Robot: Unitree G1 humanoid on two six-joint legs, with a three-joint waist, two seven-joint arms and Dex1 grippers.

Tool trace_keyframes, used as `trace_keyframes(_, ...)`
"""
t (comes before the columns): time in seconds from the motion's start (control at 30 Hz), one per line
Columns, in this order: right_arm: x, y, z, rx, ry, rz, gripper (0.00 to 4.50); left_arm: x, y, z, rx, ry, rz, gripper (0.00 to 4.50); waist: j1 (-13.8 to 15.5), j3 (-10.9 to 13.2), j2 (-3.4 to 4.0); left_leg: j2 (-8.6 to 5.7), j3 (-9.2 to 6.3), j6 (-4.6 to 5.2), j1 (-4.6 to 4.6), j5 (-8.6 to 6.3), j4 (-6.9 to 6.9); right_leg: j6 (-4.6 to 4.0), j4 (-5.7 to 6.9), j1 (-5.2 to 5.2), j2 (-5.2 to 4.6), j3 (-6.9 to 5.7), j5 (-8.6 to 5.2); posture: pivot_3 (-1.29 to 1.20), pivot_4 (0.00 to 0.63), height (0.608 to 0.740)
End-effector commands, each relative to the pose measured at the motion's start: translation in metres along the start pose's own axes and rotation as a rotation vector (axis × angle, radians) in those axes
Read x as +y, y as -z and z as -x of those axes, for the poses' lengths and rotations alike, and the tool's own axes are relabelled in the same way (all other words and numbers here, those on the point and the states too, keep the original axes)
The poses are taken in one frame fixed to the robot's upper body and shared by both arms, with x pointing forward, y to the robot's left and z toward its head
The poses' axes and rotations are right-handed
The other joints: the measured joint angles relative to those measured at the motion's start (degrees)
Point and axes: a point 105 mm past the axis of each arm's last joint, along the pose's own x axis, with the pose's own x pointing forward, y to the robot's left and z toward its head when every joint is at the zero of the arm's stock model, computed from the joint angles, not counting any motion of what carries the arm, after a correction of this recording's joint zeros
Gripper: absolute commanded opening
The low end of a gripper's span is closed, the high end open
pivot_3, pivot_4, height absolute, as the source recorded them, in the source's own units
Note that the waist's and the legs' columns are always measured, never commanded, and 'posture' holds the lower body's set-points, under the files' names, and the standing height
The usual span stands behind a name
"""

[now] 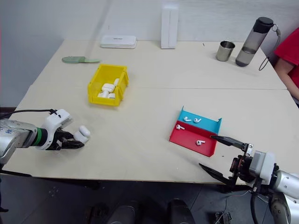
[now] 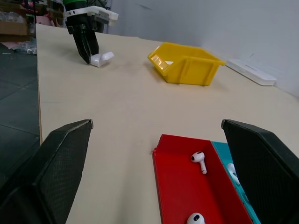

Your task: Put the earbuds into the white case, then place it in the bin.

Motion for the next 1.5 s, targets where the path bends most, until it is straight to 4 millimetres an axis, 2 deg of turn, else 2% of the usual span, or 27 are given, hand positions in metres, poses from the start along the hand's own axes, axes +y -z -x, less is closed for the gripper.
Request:
trace_keyframes(0.03, 0.000, -0.013, 0.003, -0.025, 0.008, 0.055, 4.50, -0.004, 0.007, -0.008, -0.003, 0.041, 0.011, 2.04, 0.11, -0.01, 0.02, 0.00, 0.00, 0.00, 0.00, 0.00, 0.00, 0.00, 0.00, 0.00, 0.00, 0.00, 0.00, 0.00, 0.150, 0.740)
trace_keyframes(0.13, 0.001, -0.012, 0.004, -0.018, 0.008, 0.048, 4.50, -0.003, 0.000, -0.003, -0.104, 0.086, 0.016, 1.11, 0.25, -0.01, 0.01, -0.01, 0.00, 0.01, -0.02, 0.00, 0.00, 0.00, -0.02, -0.01, -0.01, 0.00, 0.00, 0.00, 0.150, 0.740)
trace_keyframes(0.17, 0.001, -0.012, 0.005, -0.015, 0.007, 0.046, 4.50, -0.004, -0.004, 0.001, -0.167, 0.120, -0.001, 1.11, 0.24, -0.01, 0.02, 0.00, 0.00, 0.01, -0.02, -0.01, 0.00, 0.00, -0.03, -0.01, -0.01, -0.01, 0.00, 0.00, 0.150, 0.740)
trace_keyframes(0.37, 0.003, -0.010, 0.009, -0.003, 0.010, 0.036, 4.50, 0.001, 0.025, 0.015, -0.162, 0.202, -0.069, 1.11, -0.24, 0.03, -0.06, 0.00, 0.01, 0.01, -0.06, -0.01, -0.06, 0.00, -0.10, -0.06, -0.02, -0.02, 0.00, 0.00, 0.150, 0.740)
trace_keyframes(0.47, 0.007, -0.008, 0.009, -0.003, 0.015, 0.025, 4.50, 0.010, 0.030, 0.027, -0.186, 0.213, -0.098, 1.73, -0.58, 0.03, -0.06, 0.01, 0.00, 0.01, -0.05, -0.01, -0.07, 0.00, -0.09, -0.06, -0.02, -0.03, 0.00, 0.00, 0.150, 0.740)
trace_keyframes(0.57, 0.011, -0.007, 0.009, -0.006, 0.021, 0.016, 4.50, 0.018, 0.037, 0.038, -0.144, 0.208, -0.117, 2.63, -0.60, 0.07, -0.13, 0.01, 0.00, 0.01, -0.06, -0.01, -0.09, 0.00, -0.06, -0.08, -0.01, -0.04, 0.00, 0.00, 0.150, 0.740)
trace_keyframes(0.7, 0.016, -0.006, 0.010, -0.005, 0.026, 0.003, 4.50, 0.027, 0.018, 0.041, -0.184, 0.172, -0.159, 4.10, -0.27, 0.07, -0.15, -0.01, -0.01, 0.03, -0.07, -0.02, -0.07, 0.00, -0.06, -0.05, -0.02, -0.03, 0.00, 0.00, 0.150, 0.740)
trace_keyframes(0.77, 0.016, -0.006, 0.010, -0.005, 0.029, 0.001, 4.50, 0.027, 0.004, 0.040, -0.209, 0.165, -0.194, 4.46, -0.12, 0.07, -0.15, -0.01, -0.02, 0.04, -0.08, -0.02, -0.03, 0.00, -0.06, -0.04, -0.02, -0.04, 0.00, 0.00, 0.150, 0.740)
trace_keyframes(0.87, 0.016, -0.006, 0.010, -0.004, 0.031, 0.001, 4.50, 0.023, -0.020, 0.036, -0.217, 0.172, -0.228, 4.46, -0.04, 0.08, -0.16, -0.02, -0.02, 0.04, -0.11, -0.02, -0.03, 0.01, -0.04, -0.07, -0.02, -0.05, 0.01, 0.00, 0.150, 0.740)
trace_keyframes(1.07, 0.016, -0.005, 0.009, -0.007, 0.030, -0.001, 4.50, 0.024, -0.037, 0.027, -0.105, 0.151, -0.322, 4.46, -0.80, 0.08, -0.17, -0.02, 0.00, 0.03, -0.17, -0.02, -0.03, 0.01, 0.03, -0.18, 0.01, -0.05, 0.01, 0.00, 0.150, 0.740)
trace_keyframes(1.33, 0.018, -0.005, 0.012, -0.004, 0.047, 0.000, 4.50, 0.025, -0.033, 0.019, 0.034, 0.183, -0.373, 4.46, -0.56, 0.09, -0.19, -0.01, 0.00, 0.01, -0.20, -0.01, 0.05, 0.01, 0.10, -0.21, 0.02, -0.05, 0.01, 0.00, 0.150, 0.740)
trace_keyframes(1.5, 0.020, -0.006, 0.013, -0.002, 0.054, -0.001, 4.50, 0.026, -0.033, 0.008, 0.042, 0.164, -0.374, 4.46, -0.45, 0.09, -0.19, -0.02, -0.01, 0.01, -0.20, -0.01, 0.07, 0.01, 0.09, -0.20, 0.01, -0.06, 0.01, 0.00, 0.150, 0.740)
